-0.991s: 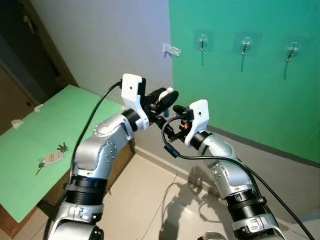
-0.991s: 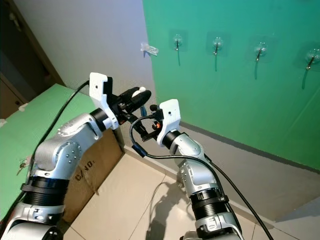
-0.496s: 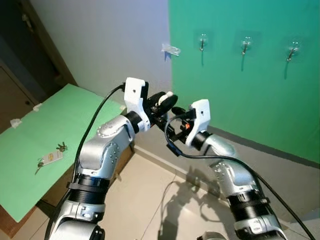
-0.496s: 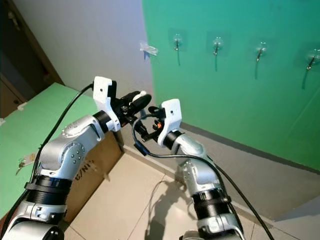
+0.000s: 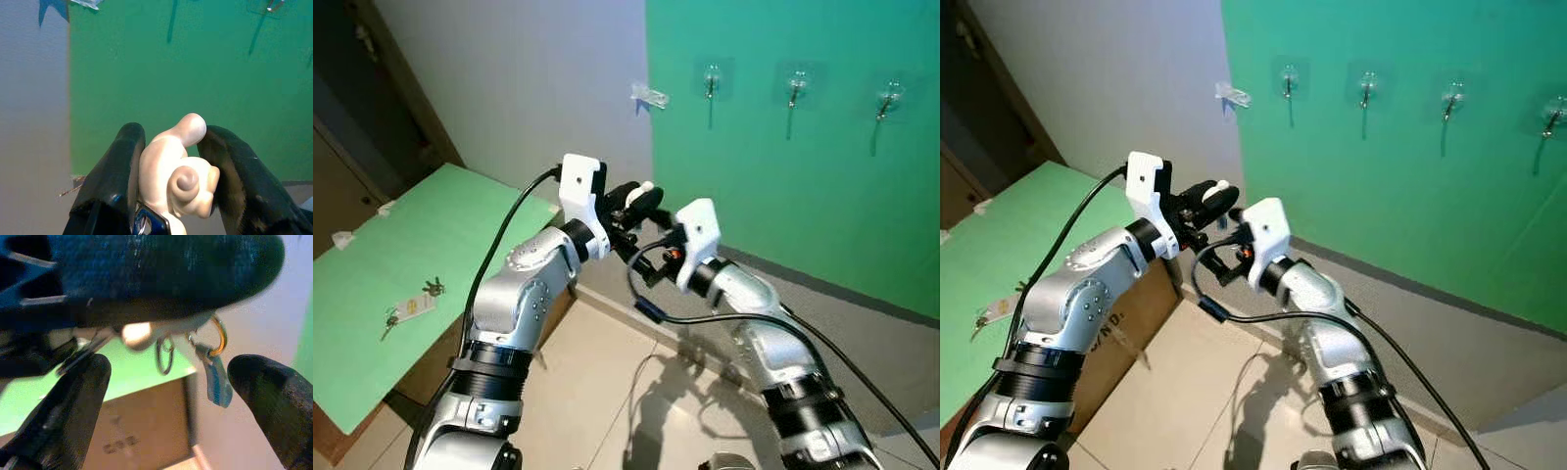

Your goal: Hang keys on a hook

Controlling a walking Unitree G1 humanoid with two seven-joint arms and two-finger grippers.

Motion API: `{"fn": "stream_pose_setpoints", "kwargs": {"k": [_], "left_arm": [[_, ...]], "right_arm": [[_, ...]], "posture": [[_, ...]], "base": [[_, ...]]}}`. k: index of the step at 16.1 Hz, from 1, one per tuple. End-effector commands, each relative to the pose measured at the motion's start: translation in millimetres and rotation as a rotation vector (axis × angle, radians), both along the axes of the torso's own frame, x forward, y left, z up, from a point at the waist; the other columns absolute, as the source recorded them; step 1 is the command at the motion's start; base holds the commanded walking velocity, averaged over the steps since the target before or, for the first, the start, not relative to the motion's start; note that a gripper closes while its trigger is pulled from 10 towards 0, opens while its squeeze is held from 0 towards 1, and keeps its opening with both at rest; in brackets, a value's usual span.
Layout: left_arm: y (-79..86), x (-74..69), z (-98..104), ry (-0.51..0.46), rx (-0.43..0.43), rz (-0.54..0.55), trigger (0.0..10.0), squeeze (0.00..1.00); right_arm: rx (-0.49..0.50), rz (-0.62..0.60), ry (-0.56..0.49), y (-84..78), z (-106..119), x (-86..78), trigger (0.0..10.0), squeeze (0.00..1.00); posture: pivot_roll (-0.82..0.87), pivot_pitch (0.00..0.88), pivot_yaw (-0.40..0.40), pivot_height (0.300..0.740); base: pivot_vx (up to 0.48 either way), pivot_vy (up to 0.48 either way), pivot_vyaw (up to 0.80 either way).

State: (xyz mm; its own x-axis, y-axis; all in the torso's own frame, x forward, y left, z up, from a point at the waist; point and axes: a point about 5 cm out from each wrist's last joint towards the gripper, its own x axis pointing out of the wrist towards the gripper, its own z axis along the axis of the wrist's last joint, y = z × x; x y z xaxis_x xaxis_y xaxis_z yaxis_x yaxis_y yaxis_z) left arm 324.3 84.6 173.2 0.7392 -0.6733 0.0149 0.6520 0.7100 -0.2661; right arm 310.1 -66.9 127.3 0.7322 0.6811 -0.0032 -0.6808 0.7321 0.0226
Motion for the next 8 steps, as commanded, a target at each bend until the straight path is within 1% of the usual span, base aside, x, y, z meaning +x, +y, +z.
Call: {"fn": "stream_pose_setpoints", "kwargs": {"k": [1, 3, 5, 6, 8], "left_arm": [[2.3, 0.9, 7, -0.033, 0.021, 0.005, 10.0, 0.0], [5.1, 1.0, 9, -0.046, 0.041, 0.007, 10.0, 0.0], [5.9, 2.3, 12, -0.054, 0.039, 0.01, 10.0, 0.0], [5.5, 3.9, 16, -0.065, 0.031, 0.012, 10.0, 0.0], [3.4, 5.3, 20, -0.076, 0.01, 0.014, 10.0, 0.0]], "right_arm": [[-0.007, 0.004, -0.041, 5.7, 4, 1.4, 10.0, 0.0], [0.0, 0.013, -0.051, 9.4, 5, 0.7, 10.0, 0.0], [0.01, 0.023, -0.047, 12.0, 4, -0.2, 10.0, 0.0], [0.02, 0.032, -0.051, 14.9, 2, -0.9, 10.0, 0.0], [0.006, 0.025, -0.073, 16.6, 3, -0.3, 10.0, 0.0]], "posture": [[-0.27, 0.002, 0.129, 0.74], [-0.26, 0.0, 0.136, 0.74], [-0.26, 0.0, 0.141, 0.74], [-0.26, 0.0, 0.141, 0.74], [-0.26, 0.0, 0.143, 0.74]], "base": [[0.0, 0.0, 0.0], [0.0, 0.0, 0.0], [0.0, 0.0, 0.0], [0.0, 0.0, 0.0], [0.0, 0.0, 0.0]]}}
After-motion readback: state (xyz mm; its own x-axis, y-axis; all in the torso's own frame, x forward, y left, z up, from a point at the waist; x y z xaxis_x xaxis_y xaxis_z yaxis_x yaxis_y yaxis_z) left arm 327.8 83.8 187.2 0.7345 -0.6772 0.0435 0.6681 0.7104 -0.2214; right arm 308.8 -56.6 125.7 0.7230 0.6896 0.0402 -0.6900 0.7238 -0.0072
